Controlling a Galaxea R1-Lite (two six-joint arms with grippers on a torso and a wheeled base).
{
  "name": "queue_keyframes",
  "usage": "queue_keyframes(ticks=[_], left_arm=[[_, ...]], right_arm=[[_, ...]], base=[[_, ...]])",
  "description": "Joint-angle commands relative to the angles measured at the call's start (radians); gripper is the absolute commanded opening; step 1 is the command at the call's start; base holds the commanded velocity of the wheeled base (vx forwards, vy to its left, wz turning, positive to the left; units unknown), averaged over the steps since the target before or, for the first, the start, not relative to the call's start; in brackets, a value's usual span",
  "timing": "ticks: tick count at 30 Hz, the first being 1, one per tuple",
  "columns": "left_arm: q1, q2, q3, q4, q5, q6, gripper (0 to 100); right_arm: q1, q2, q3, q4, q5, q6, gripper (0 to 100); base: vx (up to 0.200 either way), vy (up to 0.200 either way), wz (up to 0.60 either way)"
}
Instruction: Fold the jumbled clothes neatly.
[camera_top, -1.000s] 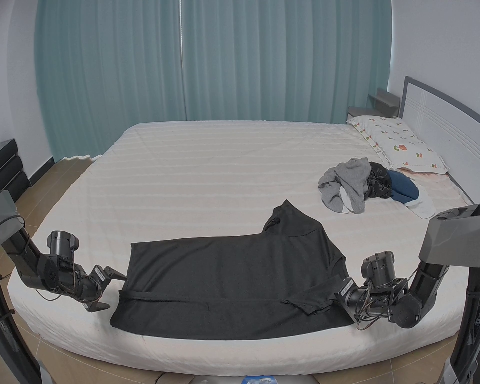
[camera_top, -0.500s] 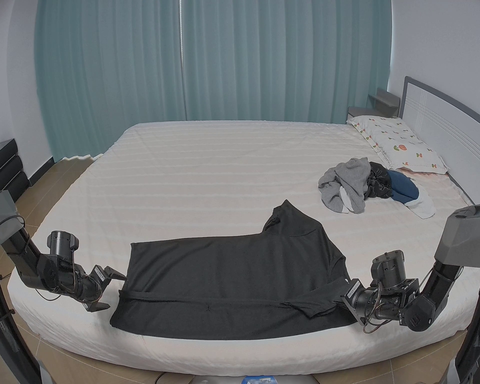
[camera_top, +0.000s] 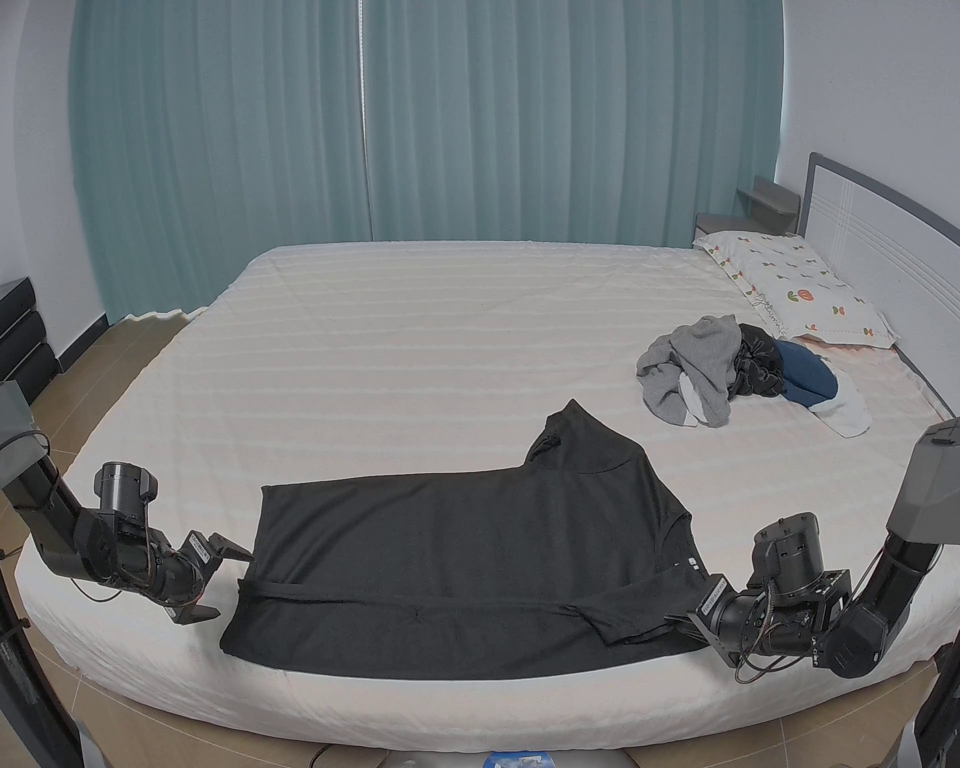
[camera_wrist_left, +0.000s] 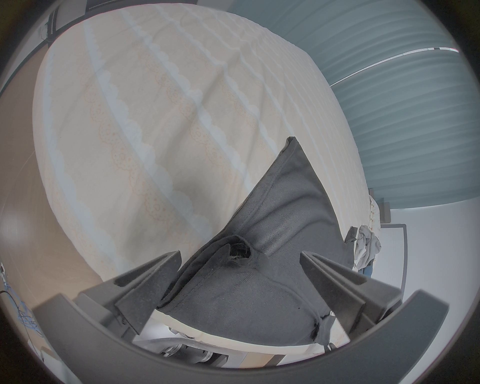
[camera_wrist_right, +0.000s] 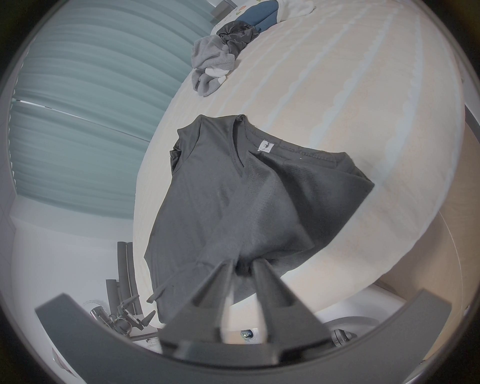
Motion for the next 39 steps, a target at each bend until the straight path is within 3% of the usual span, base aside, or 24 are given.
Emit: queue_keyframes(ticks=[1, 6, 16, 24, 31, 39], left_arm=[[0.000, 0.001, 0.000, -0.001, 0.001, 0.000, 100], [0.000, 0.001, 0.000, -0.001, 0.000, 0.000, 100], [0.007, -0.005, -0.012, -0.001, 0.003, -0.005, 100], [0.014, -0.051, -0.013, 0.001, 0.006, -0.008, 100], [0.007, -0.011, -0.119, 0.010, 0.005, -0.010, 100], [-0.027, 0.139, -0.348, 0.009, 0.014, -0.007, 100]], right_arm=[[0.022, -0.006, 0.031, -0.002, 0.001, -0.009, 100], [-0.010, -0.023, 0.004, -0.002, -0.001, -0.064, 100], [-0.047, -0.026, -0.115, 0.018, 0.002, -0.087, 100], [-0.100, -0.014, -0.228, 0.075, 0.062, -0.087, 100], [-0.143, 0.035, -0.317, 0.142, 0.102, -0.113, 100], [-0.159, 0.052, -0.339, 0.136, 0.143, -0.112, 100]], base=[[0.000, 0.000, 0.00], [0.000, 0.000, 0.00], [0.000, 0.000, 0.00], [0.000, 0.000, 0.00], [0.000, 0.000, 0.00], [0.000, 0.000, 0.00]])
